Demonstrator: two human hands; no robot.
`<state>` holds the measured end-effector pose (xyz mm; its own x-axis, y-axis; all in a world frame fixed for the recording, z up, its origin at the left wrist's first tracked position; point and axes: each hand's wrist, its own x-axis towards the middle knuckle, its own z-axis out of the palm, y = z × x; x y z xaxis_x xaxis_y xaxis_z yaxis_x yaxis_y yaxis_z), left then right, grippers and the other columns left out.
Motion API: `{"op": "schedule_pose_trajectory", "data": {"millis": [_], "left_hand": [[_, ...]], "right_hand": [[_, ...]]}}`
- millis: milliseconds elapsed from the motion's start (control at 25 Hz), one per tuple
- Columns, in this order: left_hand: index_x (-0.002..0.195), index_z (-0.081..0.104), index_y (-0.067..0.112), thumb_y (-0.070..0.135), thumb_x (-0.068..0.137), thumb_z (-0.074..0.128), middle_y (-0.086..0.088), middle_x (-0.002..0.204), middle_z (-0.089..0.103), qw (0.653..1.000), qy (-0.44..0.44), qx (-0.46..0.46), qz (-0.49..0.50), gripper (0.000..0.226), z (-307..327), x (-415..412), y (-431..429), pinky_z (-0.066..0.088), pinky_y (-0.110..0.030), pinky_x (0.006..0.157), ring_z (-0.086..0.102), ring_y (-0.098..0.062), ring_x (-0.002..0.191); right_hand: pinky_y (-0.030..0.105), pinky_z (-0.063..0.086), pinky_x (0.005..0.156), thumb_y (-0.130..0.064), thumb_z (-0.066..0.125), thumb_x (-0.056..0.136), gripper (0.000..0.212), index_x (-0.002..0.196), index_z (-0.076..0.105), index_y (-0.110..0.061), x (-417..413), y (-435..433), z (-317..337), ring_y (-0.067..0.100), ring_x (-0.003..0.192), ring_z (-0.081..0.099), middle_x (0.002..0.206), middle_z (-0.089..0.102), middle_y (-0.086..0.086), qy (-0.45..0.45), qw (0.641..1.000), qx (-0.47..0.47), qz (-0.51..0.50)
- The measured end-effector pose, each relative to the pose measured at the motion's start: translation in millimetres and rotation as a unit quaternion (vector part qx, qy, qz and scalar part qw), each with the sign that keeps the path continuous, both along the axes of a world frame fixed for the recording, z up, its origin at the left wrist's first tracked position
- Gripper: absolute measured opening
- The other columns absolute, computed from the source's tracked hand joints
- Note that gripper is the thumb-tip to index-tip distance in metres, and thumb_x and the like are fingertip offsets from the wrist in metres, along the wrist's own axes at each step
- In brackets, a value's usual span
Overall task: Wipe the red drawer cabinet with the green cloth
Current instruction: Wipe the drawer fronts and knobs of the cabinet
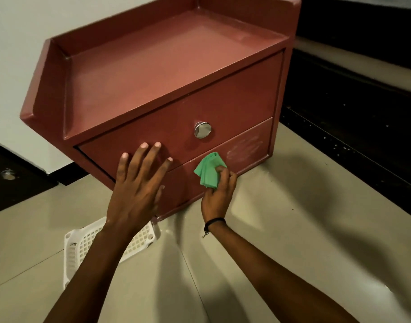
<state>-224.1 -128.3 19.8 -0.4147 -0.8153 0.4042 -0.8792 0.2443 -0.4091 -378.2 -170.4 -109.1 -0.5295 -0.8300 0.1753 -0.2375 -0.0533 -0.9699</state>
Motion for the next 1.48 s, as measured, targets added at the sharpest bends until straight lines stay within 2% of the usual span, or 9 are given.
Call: {"op": "schedule_pose_trajectory", "data": {"millis": [320,440,520,560,680,800,960,1200,1480], "left_hand": [[0.144,0.05,0.019,0.025,0.082,0.073,-0.017,0.161,0.025,1.0,0.023,-0.017,0.007,0.067,-10,-14,-6,0.009,-0.058,0.12,0.016,-0.038,0.15],[0.146,0.048,0.019,0.025,0.083,0.071,-0.016,0.163,0.023,1.0,0.024,-0.012,0.008,0.067,-10,-12,-6,0.008,-0.058,0.121,0.014,-0.037,0.151],[0.147,0.046,0.019,0.026,0.083,0.071,-0.015,0.164,0.021,1.0,0.019,-0.009,0.011,0.069,-11,-11,-4,0.008,-0.057,0.121,0.011,-0.035,0.152],[0.147,0.045,0.019,0.026,0.083,0.072,-0.015,0.164,0.02,1.0,0.019,-0.007,0.011,0.07,-11,-10,-4,0.008,-0.057,0.121,0.011,-0.035,0.153],[0.148,0.044,0.018,0.025,0.083,0.071,-0.015,0.165,0.018,1.0,0.016,0.0,0.004,0.071,-10,-7,-3,0.007,-0.056,0.121,0.009,-0.034,0.153],[0.149,0.043,0.019,0.025,0.083,0.071,-0.014,0.165,0.017,1.0,0.011,0.0,0.01,0.072,-11,-7,-4,0.007,-0.056,0.121,0.009,-0.034,0.153],[0.149,0.042,0.019,0.025,0.083,0.07,-0.015,0.165,0.015,1.0,0.017,0.01,0.004,0.072,-13,-19,-8,0.008,-0.056,0.121,0.007,-0.033,0.154],[0.151,0.039,0.018,0.027,0.082,0.07,-0.016,0.166,0.011,0.998,-0.008,0.054,-0.032,0.076,-21,-57,-29,0.005,-0.055,0.121,0.003,-0.031,0.155],[0.15,0.04,0.013,0.025,0.08,0.072,-0.017,0.165,0.015,0.998,0.005,0.057,-0.03,0.077,-29,-67,-42,0.0,-0.054,0.121,0.002,-0.031,0.154]], "right_hand": [[0.032,0.051,0.078,0.006,0.067,0.073,0.047,0.112,0.06,-0.019,-33,-2,-19,0.022,0.101,0.048,0.109,0.049,0.002,0.274,0.952,-0.058,0.122],[0.027,0.05,0.072,0.008,0.052,0.082,0.036,0.11,0.059,-0.014,-10,-6,-4,0.014,0.088,0.057,0.106,0.056,0.002,-0.07,0.997,0.015,0.007],[0.029,0.057,0.073,0.007,0.049,0.09,0.045,0.123,0.056,-0.022,14,-11,6,0.013,0.083,0.063,0.101,0.064,0.002,-0.389,0.916,0.095,-0.025],[0.035,0.058,0.081,0.006,0.05,0.092,0.048,0.126,0.054,-0.028,22,-9,7,0.017,0.09,0.066,0.103,0.066,0.002,-0.43,0.897,0.102,-0.018],[0.04,0.049,0.103,0.001,0.058,0.09,0.047,0.12,0.056,-0.034,24,10,-5,0.017,0.114,0.062,0.122,0.065,-0.001,-0.283,0.957,0.056,0.041],[0.04,0.048,0.099,0.004,0.059,0.085,0.039,0.117,0.058,-0.018,-11,11,-13,0.018,0.107,0.059,0.114,0.059,0.002,-0.137,0.99,0.024,0.031],[0.033,0.046,0.098,0.001,0.062,0.086,0.039,0.123,0.057,-0.009,-44,-35,7,0.017,0.106,0.055,0.118,0.055,0.008,-0.112,0.992,0.048,-0.039],[0.004,0.039,0.074,0.021,0.053,0.07,0.037,0.094,0.061,-0.006,-34,-19,15,0.001,0.08,0.047,0.098,0.055,0.005,-0.028,0.999,0.004,0.027],[0.048,0.048,0.096,0.006,0.057,0.081,0.035,0.115,0.059,-0.004,-115,-108,5,0.032,0.11,0.057,0.118,0.061,0.017,-0.112,0.979,0.049,-0.165]]}}
